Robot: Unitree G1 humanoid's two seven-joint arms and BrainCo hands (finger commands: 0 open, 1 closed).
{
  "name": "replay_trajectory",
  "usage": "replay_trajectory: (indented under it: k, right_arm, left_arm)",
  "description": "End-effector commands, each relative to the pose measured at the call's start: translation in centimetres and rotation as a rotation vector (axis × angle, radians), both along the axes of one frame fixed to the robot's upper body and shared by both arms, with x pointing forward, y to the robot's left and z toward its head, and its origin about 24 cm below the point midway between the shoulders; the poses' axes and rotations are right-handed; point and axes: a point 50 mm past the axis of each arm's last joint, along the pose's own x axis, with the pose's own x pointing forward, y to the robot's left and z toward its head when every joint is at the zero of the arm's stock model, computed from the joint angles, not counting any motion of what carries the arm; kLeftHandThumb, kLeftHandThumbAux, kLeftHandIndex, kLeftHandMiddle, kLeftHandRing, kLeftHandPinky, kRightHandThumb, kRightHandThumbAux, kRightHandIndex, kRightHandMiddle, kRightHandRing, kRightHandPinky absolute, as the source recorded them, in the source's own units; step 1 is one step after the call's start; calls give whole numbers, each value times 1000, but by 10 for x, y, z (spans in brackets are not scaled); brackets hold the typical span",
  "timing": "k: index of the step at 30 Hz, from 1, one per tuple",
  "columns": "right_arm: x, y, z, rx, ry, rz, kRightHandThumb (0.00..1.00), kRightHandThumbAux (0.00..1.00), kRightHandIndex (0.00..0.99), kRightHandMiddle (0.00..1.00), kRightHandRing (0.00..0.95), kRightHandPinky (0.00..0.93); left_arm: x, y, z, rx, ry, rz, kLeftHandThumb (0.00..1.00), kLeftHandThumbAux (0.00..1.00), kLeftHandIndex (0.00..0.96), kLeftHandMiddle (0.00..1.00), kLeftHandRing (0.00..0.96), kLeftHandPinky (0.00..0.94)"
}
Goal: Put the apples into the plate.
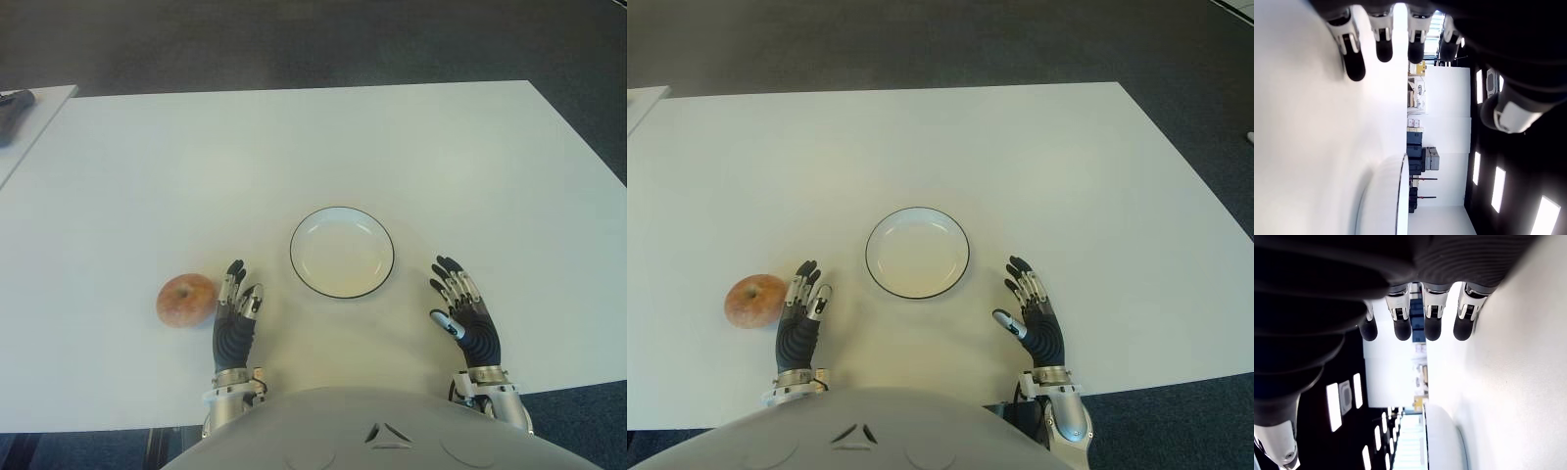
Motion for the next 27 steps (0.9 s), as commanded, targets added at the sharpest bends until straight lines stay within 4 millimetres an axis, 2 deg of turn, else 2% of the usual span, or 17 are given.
replay_trajectory:
  k: [1, 27]
  right_arm:
    - [-9, 0, -14, 20, 106, -10, 240, 636, 53, 80, 73, 100]
    - [-9, 0, -14, 11, 117, -13, 254, 634, 53, 76, 69, 99]
  left_arm:
    - [-10, -2, -10, -28, 84, 30, 94, 488, 78, 69, 46, 56]
    - [-9, -3, -6, -24, 69, 29, 92, 477, 76, 72, 51, 56]
